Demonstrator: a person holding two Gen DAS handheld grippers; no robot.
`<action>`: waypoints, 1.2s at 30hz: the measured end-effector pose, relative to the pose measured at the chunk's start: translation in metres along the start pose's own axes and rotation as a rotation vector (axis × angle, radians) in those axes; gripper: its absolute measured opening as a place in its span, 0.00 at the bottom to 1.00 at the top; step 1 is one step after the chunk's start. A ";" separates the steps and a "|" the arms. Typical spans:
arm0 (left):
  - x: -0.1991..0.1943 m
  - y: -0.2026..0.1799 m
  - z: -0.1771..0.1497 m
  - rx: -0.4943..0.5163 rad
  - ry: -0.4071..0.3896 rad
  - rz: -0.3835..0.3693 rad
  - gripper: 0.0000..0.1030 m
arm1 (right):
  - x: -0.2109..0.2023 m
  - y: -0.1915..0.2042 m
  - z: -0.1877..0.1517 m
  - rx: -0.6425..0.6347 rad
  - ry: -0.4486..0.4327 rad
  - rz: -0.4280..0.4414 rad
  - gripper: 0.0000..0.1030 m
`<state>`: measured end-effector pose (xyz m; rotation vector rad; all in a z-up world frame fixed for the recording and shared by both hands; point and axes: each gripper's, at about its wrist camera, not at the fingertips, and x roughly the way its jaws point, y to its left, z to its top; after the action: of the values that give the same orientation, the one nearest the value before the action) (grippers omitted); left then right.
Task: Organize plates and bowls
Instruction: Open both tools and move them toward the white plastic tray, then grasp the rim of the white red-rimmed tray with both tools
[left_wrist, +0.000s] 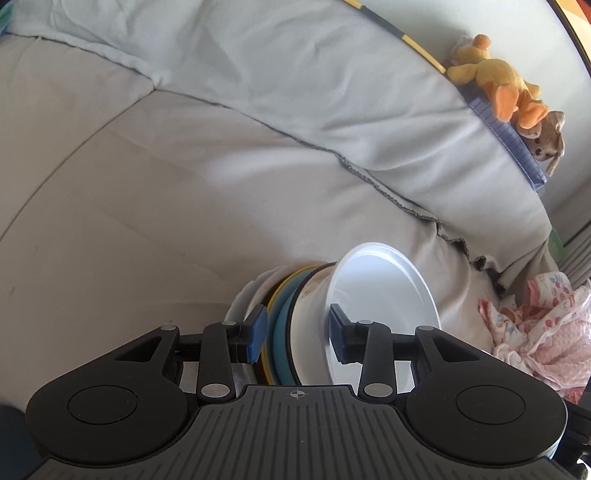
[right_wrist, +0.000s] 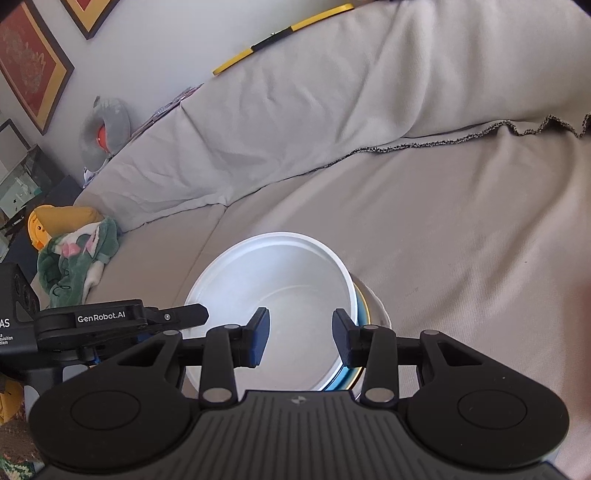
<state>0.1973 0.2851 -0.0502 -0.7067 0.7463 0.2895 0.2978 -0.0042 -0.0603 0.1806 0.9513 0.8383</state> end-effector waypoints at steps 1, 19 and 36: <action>0.001 0.000 0.000 -0.001 0.001 0.003 0.38 | -0.001 -0.001 0.000 0.006 -0.007 0.001 0.37; -0.052 -0.034 -0.011 0.040 -0.201 -0.182 0.38 | -0.035 -0.017 0.000 0.009 -0.080 -0.032 0.39; 0.149 -0.259 -0.157 0.349 0.244 -0.382 0.38 | -0.162 -0.207 -0.045 0.012 -0.233 -0.760 0.68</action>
<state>0.3448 -0.0119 -0.1122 -0.5417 0.8483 -0.2760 0.3283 -0.2679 -0.0819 -0.0772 0.7196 0.1056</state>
